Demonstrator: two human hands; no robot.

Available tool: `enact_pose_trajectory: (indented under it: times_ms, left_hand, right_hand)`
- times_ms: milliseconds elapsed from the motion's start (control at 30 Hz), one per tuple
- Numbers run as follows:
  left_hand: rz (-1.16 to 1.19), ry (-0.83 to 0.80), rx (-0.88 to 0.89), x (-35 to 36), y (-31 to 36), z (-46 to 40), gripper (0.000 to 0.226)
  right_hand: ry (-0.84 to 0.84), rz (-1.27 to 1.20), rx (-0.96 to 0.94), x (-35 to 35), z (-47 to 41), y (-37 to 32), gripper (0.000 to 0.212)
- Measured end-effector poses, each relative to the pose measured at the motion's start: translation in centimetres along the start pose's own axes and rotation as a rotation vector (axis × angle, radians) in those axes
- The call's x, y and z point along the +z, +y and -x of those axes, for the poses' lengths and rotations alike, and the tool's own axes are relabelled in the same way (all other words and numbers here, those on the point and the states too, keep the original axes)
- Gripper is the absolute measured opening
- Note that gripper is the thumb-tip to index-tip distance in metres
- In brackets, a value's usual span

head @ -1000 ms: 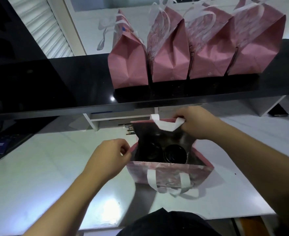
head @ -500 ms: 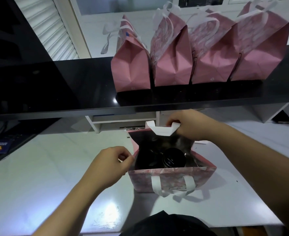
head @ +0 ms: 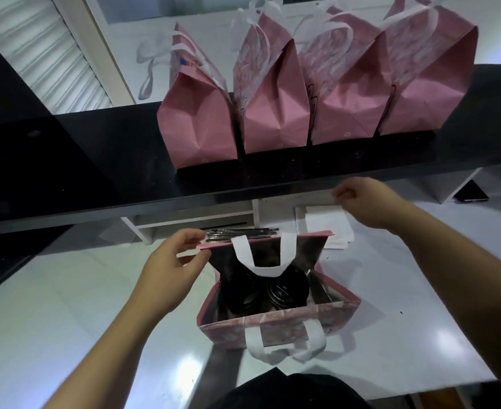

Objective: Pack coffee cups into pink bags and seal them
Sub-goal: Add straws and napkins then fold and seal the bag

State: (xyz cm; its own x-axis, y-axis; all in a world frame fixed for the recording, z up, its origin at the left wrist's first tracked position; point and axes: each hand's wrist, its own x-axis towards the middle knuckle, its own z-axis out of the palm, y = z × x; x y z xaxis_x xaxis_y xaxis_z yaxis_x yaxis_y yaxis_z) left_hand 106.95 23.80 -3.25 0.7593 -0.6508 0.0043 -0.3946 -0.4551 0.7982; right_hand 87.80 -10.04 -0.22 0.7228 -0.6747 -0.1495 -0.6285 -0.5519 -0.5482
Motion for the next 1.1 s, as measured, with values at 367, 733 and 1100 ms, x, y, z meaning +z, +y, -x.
enact_pose_trajectory:
  times_ms: [367, 733, 1100]
  left_hand:
    - [0.153, -0.013, -0.013, 0.9, -1.0, -1.0, 0.027]
    - [0.118, -0.018, -0.083, 1.0, -1.1, -0.9, 0.023]
    - [0.119, 0.014, -0.111, 1.3, -1.3, -1.3, 0.025]
  right_hand:
    - [-0.118, 0.146, 0.185, 9.3, -5.5, 8.1, 0.032]
    - [-0.261, 0.433, 0.101, 12.2, -11.1, 9.4, 0.064]
    - [-0.155, 0.464, 0.051, 13.2, -11.1, 9.5, 0.037]
